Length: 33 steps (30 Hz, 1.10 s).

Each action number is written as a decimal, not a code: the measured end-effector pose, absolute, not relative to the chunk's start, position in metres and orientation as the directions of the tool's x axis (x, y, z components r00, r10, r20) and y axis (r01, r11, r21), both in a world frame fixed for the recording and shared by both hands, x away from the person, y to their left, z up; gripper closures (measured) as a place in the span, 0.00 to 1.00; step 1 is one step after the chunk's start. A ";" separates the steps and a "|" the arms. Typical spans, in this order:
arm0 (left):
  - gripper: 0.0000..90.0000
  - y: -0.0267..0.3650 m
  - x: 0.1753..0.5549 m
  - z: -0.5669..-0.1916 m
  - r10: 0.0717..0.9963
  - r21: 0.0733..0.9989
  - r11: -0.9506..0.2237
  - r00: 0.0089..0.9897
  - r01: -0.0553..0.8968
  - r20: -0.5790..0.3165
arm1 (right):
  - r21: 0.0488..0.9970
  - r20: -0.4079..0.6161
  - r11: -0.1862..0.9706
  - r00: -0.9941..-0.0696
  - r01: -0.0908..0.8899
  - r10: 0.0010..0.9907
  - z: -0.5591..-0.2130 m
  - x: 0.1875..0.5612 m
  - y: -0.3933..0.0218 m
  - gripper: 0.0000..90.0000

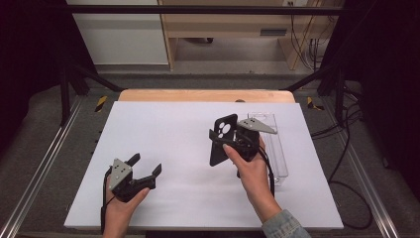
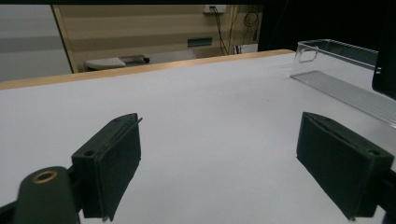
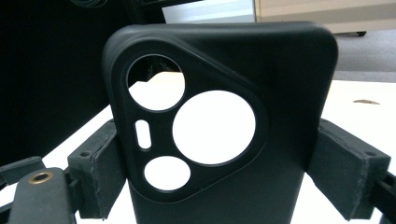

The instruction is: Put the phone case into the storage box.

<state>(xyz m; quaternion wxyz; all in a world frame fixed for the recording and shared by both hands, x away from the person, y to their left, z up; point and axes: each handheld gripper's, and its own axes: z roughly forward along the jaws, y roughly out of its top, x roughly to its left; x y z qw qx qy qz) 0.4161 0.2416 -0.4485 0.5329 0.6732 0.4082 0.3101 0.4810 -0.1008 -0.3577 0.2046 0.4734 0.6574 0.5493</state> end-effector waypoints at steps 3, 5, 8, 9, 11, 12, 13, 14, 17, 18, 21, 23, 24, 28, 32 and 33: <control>0.13 0.244 0.417 -0.451 0.878 0.965 -0.125 0.478 0.229 0.001 | 0.913 0.270 -0.073 -0.459 0.402 0.847 -0.354 0.484 -0.106 0.16; 0.12 0.246 0.418 -0.453 0.880 0.964 -0.124 0.476 0.236 -0.004 | 0.914 0.270 -0.078 -0.453 0.399 0.850 -0.352 0.486 -0.109 0.16; 0.09 0.248 0.419 -0.454 0.879 0.962 -0.127 0.477 0.243 -0.005 | 0.915 0.264 -0.080 -0.437 0.396 0.860 -0.347 0.489 -0.115 0.16; 0.09 0.248 0.419 -0.454 0.877 0.960 -0.136 0.481 0.244 0.002 | 0.916 0.263 -0.080 -0.436 0.393 0.861 -0.346 0.490 -0.116 0.16; 0.08 0.249 0.419 -0.455 0.876 0.961 -0.138 0.482 0.241 0.005 | 0.918 0.268 -0.094 -0.426 0.386 0.864 -0.342 0.491 -0.121 0.16; 0.08 0.249 0.419 -0.455 0.876 0.960 -0.138 0.483 0.242 0.004 | 0.918 0.273 -0.102 -0.421 0.383 0.865 -0.340 0.492 -0.124 0.16; 0.08 0.249 0.419 -0.456 0.875 0.961 -0.135 0.484 0.243 0.001 | 0.919 0.274 -0.108 -0.418 0.379 0.866 -0.338 0.493 -0.126 0.16; 0.08 0.250 0.420 -0.456 0.876 0.961 -0.133 0.483 0.244 -0.001 | 0.921 0.271 -0.109 -0.414 0.373 0.869 -0.335 0.494 -0.128 0.16; 0.07 0.253 0.419 -0.456 0.883 0.963 -0.130 0.470 0.236 0.004 | 0.926 0.263 -0.114 -0.398 0.359 0.879 -0.327 0.496 -0.137 0.16; 0.07 0.253 0.419 -0.456 0.886 0.964 -0.129 0.464 0.234 0.006 | 0.927 0.260 -0.114 -0.395 0.356 0.881 -0.325 0.497 -0.139 0.16; 0.07 0.256 0.419 -0.457 0.890 0.965 -0.124 0.455 0.230 0.006 | 0.929 0.255 -0.116 -0.383 0.350 0.888 -0.320 0.498 -0.147 0.16; 0.07 0.257 0.420 -0.457 0.891 0.964 -0.126 0.454 0.234 0.006 | 0.930 0.254 -0.118 -0.378 0.349 0.890 -0.318 0.498 -0.152 0.16; 0.07 0.257 0.421 -0.458 0.891 0.964 -0.125 0.454 0.236 0.004 | 0.930 0.250 -0.114 -0.375 0.350 0.893 -0.316 0.499 -0.154 0.16; 0.07 0.258 0.421 -0.459 0.891 0.963 -0.129 0.455 0.238 0.006 | 0.932 0.228 -0.096 -0.359 0.350 0.905 -0.313 0.502 -0.163 0.16; 0.07 0.258 0.420 -0.458 0.896 0.966 -0.129 0.444 0.223 0.017 | 0.930 0.219 -0.090 -0.340 0.356 0.914 -0.311 0.508 -0.169 0.16; 0.07 0.258 0.420 -0.457 0.896 0.967 -0.129 0.443 0.218 0.020 | 0.930 0.214 -0.085 -0.337 0.359 0.917 -0.311 0.510 -0.170 0.16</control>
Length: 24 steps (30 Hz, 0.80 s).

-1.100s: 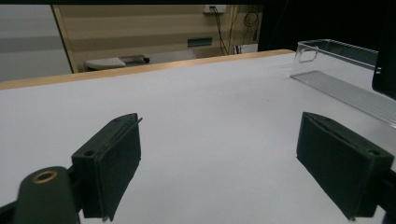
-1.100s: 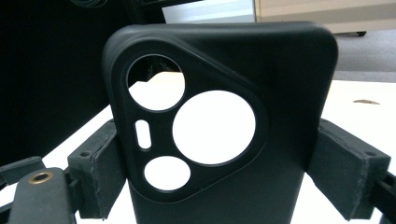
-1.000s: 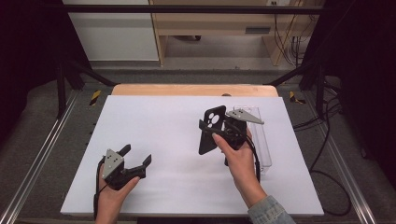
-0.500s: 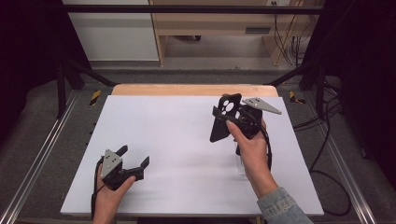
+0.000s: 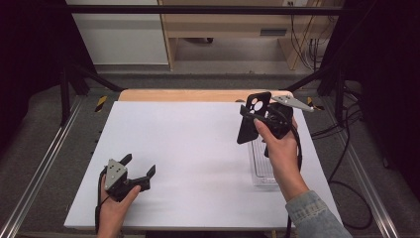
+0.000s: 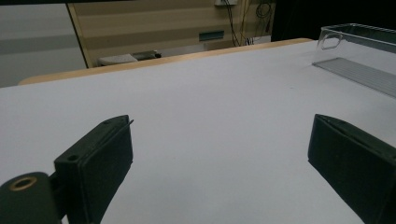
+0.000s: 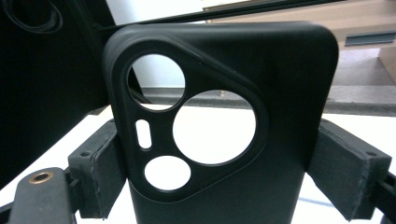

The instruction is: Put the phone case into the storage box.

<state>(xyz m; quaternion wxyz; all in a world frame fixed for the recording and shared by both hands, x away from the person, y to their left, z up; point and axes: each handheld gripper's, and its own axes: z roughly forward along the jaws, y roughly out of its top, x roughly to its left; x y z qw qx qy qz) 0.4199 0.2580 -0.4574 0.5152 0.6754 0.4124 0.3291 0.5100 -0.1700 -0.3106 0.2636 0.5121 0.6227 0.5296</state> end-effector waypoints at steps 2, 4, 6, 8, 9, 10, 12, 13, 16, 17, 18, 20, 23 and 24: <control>0.07 0.259 0.420 -0.457 0.896 0.968 -0.126 0.443 0.216 0.018 | 0.921 0.231 -0.097 -0.329 0.376 0.916 -0.311 0.516 -0.172 0.16; 0.07 0.259 0.420 -0.457 0.898 0.968 -0.122 0.440 0.218 0.014 | 0.916 0.231 -0.097 -0.315 0.389 0.921 -0.311 0.522 -0.174 0.16; 0.07 0.260 0.420 -0.458 0.898 0.968 -0.120 0.441 0.220 0.011 | 0.916 0.211 -0.081 -0.301 0.393 0.930 -0.310 0.529 -0.176 0.16; 0.07 0.260 0.421 -0.458 0.897 0.967 -0.124 0.442 0.224 0.013 | 0.917 0.192 -0.066 -0.292 0.393 0.937 -0.310 0.534 -0.178 0.16; 0.07 0.260 0.421 -0.458 0.897 0.967 -0.122 0.442 0.224 0.011 | 0.922 0.171 -0.051 -0.285 0.385 0.943 -0.311 0.537 -0.179 0.16; 0.07 0.260 0.420 -0.458 0.897 0.967 -0.121 0.443 0.224 0.010 | 0.925 0.154 -0.038 -0.284 0.377 0.946 -0.311 0.539 -0.180 0.16; 0.07 0.259 0.420 -0.458 0.895 0.968 -0.119 0.446 0.221 0.009 | 0.931 0.126 -0.022 -0.267 0.363 0.955 -0.313 0.544 -0.184 0.16; 0.07 0.259 0.420 -0.459 0.894 0.968 -0.120 0.449 0.221 0.009 | 0.931 0.132 -0.031 -0.256 0.365 0.958 -0.315 0.547 -0.186 0.16; 0.07 0.259 0.420 -0.459 0.892 0.968 -0.120 0.451 0.222 0.007 | 0.934 0.109 -0.023 -0.224 0.356 0.968 -0.320 0.555 -0.192 0.16; 0.07 0.260 0.420 -0.459 0.893 0.968 -0.116 0.451 0.221 0.004 | 0.935 0.107 -0.025 -0.213 0.355 0.971 -0.321 0.558 -0.194 0.16; 0.07 0.260 0.420 -0.459 0.892 0.969 -0.114 0.451 0.220 0.002 | 0.935 0.108 -0.029 -0.205 0.354 0.973 -0.323 0.560 -0.196 0.16; 0.07 0.261 0.421 -0.459 0.891 0.969 -0.112 0.453 0.220 0.000 | 0.935 0.113 -0.039 -0.189 0.353 0.975 -0.325 0.564 -0.200 0.16; 0.07 0.262 0.421 -0.459 0.893 0.970 -0.103 0.450 0.220 -0.007 | 0.940 0.104 -0.040 -0.173 0.340 0.979 -0.327 0.569 -0.205 0.16; 0.07 0.262 0.421 -0.459 0.893 0.970 -0.102 0.449 0.219 -0.008 | 0.941 0.102 -0.040 -0.169 0.336 0.980 -0.328 0.570 -0.206 0.16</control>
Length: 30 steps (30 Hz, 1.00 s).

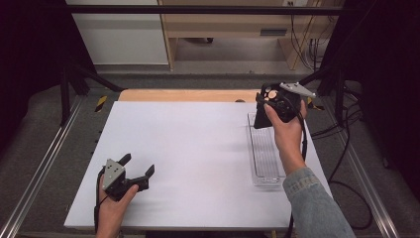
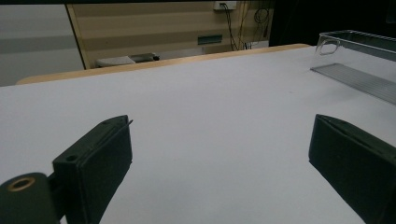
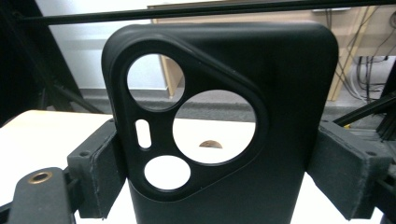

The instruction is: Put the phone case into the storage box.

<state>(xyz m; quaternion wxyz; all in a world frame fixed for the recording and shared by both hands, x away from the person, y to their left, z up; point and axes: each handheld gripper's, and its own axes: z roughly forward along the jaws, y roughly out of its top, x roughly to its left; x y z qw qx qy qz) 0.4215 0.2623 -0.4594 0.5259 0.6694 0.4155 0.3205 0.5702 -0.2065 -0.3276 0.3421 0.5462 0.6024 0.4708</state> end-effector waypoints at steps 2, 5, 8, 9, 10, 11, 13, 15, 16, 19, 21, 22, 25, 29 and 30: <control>0.07 0.262 0.422 -0.459 0.892 0.971 -0.100 0.453 0.218 -0.009 | 0.942 0.108 -0.049 -0.160 0.332 0.981 -0.329 0.573 -0.210 0.16; 0.06 0.262 0.422 -0.460 0.890 0.971 -0.100 0.456 0.219 -0.011 | 0.942 0.113 -0.059 -0.147 0.330 0.983 -0.332 0.577 -0.213 0.16; 0.06 0.262 0.422 -0.460 0.891 0.971 -0.093 0.454 0.219 -0.017 | 0.941 0.118 -0.067 -0.137 0.331 0.984 -0.335 0.581 -0.215 0.16; 0.06 0.263 0.422 -0.460 0.891 0.972 -0.091 0.453 0.218 -0.018 | 0.941 0.120 -0.069 -0.136 0.331 0.983 -0.336 0.582 -0.216 0.16; 0.06 0.263 0.422 -0.460 0.892 0.971 -0.092 0.453 0.219 -0.017 | 0.940 0.120 -0.070 -0.133 0.333 0.984 -0.337 0.583 -0.216 0.16; 0.06 0.263 0.423 -0.460 0.891 0.971 -0.093 0.453 0.220 -0.017 | 0.940 0.118 -0.069 -0.131 0.334 0.984 -0.338 0.584 -0.216 0.16; 0.06 0.262 0.423 -0.461 0.890 0.971 -0.097 0.456 0.219 -0.014 | 0.941 0.102 -0.055 -0.126 0.333 0.987 -0.340 0.586 -0.216 0.16; 0.05 0.261 0.423 -0.461 0.888 0.972 -0.095 0.459 0.217 -0.015 | 0.940 0.100 -0.053 -0.121 0.338 0.988 -0.342 0.588 -0.215 0.16; 0.05 0.262 0.423 -0.460 0.889 0.971 -0.100 0.458 0.215 -0.010 | 0.939 0.100 -0.054 -0.119 0.339 0.988 -0.343 0.590 -0.214 0.16; 0.02 0.263 0.422 -0.460 0.898 0.973 -0.086 0.439 0.213 -0.017 | 0.930 0.146 -0.096 -0.117 0.354 0.982 -0.346 0.594 -0.215 0.16; 0.02 0.264 0.423 -0.460 0.901 0.974 -0.079 0.434 0.213 -0.022 | 0.929 0.146 -0.098 -0.109 0.357 0.983 -0.348 0.596 -0.215 0.16; 0.02 0.264 0.423 -0.460 0.900 0.974 -0.078 0.435 0.213 -0.023 | 0.928 0.144 -0.097 -0.105 0.359 0.984 -0.349 0.597 -0.215 0.16; 0.02 0.264 0.423 -0.460 0.899 0.974 -0.078 0.437 0.213 -0.023 | 0.927 0.141 -0.097 -0.097 0.362 0.985 -0.351 0.599 -0.217 0.16; 0.02 0.264 0.423 -0.460 0.899 0.974 -0.077 0.437 0.213 -0.024 | 0.924 0.143 -0.100 -0.092 0.370 0.985 -0.354 0.600 -0.216 0.16; 0.02 0.264 0.423 -0.460 0.899 0.974 -0.077 0.437 0.214 -0.025 | 0.922 0.141 -0.098 -0.090 0.373 0.986 -0.354 0.600 -0.216 0.16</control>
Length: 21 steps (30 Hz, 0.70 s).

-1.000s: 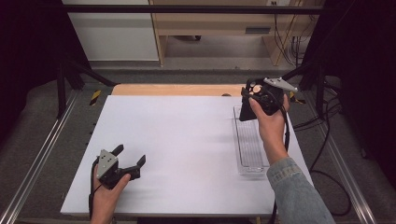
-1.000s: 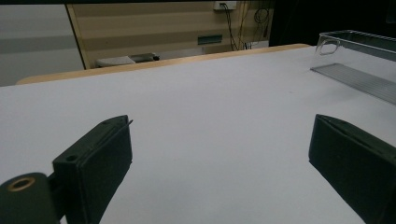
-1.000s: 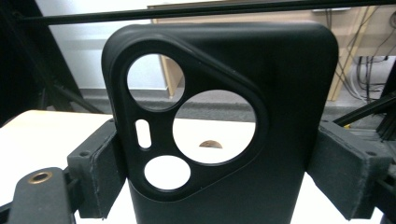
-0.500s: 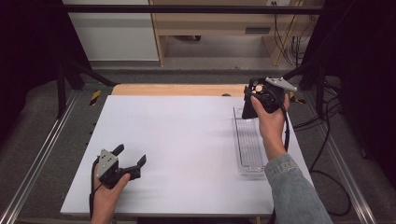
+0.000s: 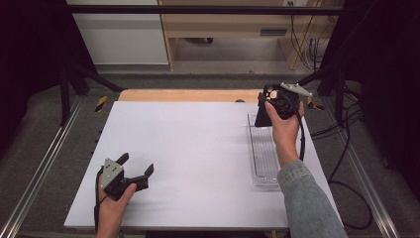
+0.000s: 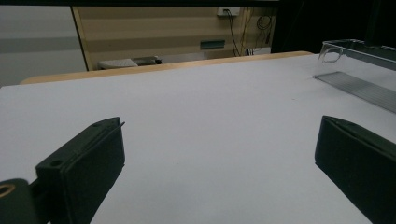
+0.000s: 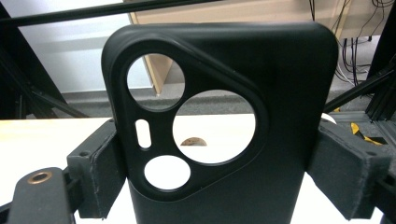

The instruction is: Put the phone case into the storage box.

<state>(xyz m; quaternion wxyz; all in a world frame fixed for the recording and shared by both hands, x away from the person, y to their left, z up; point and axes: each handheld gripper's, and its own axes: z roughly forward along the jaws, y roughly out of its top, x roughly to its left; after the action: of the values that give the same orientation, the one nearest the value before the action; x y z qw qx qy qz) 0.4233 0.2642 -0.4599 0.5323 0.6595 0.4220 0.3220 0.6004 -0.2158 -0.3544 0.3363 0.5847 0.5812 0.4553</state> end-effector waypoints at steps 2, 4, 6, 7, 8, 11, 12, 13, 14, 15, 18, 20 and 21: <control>0.02 0.264 0.423 -0.460 0.899 0.973 -0.077 0.437 0.216 -0.026 | 0.925 0.136 -0.094 -0.089 0.369 0.987 -0.355 0.601 -0.215 0.16; 0.02 0.264 0.423 -0.460 0.899 0.973 -0.080 0.438 0.216 -0.023 | 0.924 0.134 -0.091 -0.090 0.371 0.987 -0.356 0.603 -0.215 0.16; 0.02 0.263 0.423 -0.460 0.898 0.973 -0.080 0.440 0.216 -0.024 | 0.925 0.122 -0.080 -0.089 0.372 0.989 -0.358 0.604 -0.214 0.16; 0.02 0.263 0.423 -0.460 0.898 0.973 -0.080 0.440 0.216 -0.024 | 0.925 0.114 -0.074 -0.087 0.372 0.990 -0.359 0.604 -0.213 0.16; 0.02 0.263 0.423 -0.460 0.897 0.973 -0.080 0.442 0.216 -0.024 | 0.925 0.109 -0.069 -0.088 0.373 0.990 -0.360 0.604 -0.213 0.16; 0.02 0.263 0.423 -0.460 0.897 0.973 -0.080 0.442 0.217 -0.024 | 0.925 0.097 -0.057 -0.088 0.375 0.991 -0.363 0.606 -0.212 0.16; 0.02 0.263 0.423 -0.460 0.896 0.973 -0.079 0.443 0.216 -0.026 | 0.925 0.097 -0.057 -0.087 0.376 0.991 -0.364 0.607 -0.211 0.16; 0.02 0.263 0.423 -0.460 0.896 0.973 -0.079 0.443 0.216 -0.026 | 0.925 0.098 -0.058 -0.087 0.376 0.991 -0.365 0.609 -0.211 0.16; 0.02 0.263 0.423 -0.460 0.896 0.973 -0.079 0.444 0.217 -0.026 | 0.924 0.098 -0.058 -0.087 0.377 0.991 -0.365 0.609 -0.210 0.16; 0.02 0.263 0.424 -0.460 0.896 0.973 -0.077 0.443 0.218 -0.029 | 0.925 0.097 -0.057 -0.089 0.376 0.991 -0.367 0.611 -0.209 0.16; 0.02 0.262 0.424 -0.460 0.895 0.972 -0.082 0.446 0.219 -0.026 | 0.924 0.097 -0.057 -0.088 0.379 0.991 -0.371 0.614 -0.206 0.16; 0.02 0.262 0.423 -0.460 0.894 0.973 -0.082 0.447 0.218 -0.025 | 0.925 0.090 -0.050 -0.089 0.377 0.992 -0.373 0.616 -0.205 0.16; 0.02 0.262 0.424 -0.460 0.894 0.973 -0.081 0.447 0.218 -0.025 | 0.926 0.086 -0.047 -0.087 0.376 0.992 -0.374 0.617 -0.204 0.16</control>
<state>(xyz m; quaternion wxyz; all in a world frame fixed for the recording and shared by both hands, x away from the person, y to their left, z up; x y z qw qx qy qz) 0.4236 0.2619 -0.4604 0.5326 0.6633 0.4192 0.3174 0.6167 -0.2044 -0.3741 0.3524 0.5764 0.5934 0.4375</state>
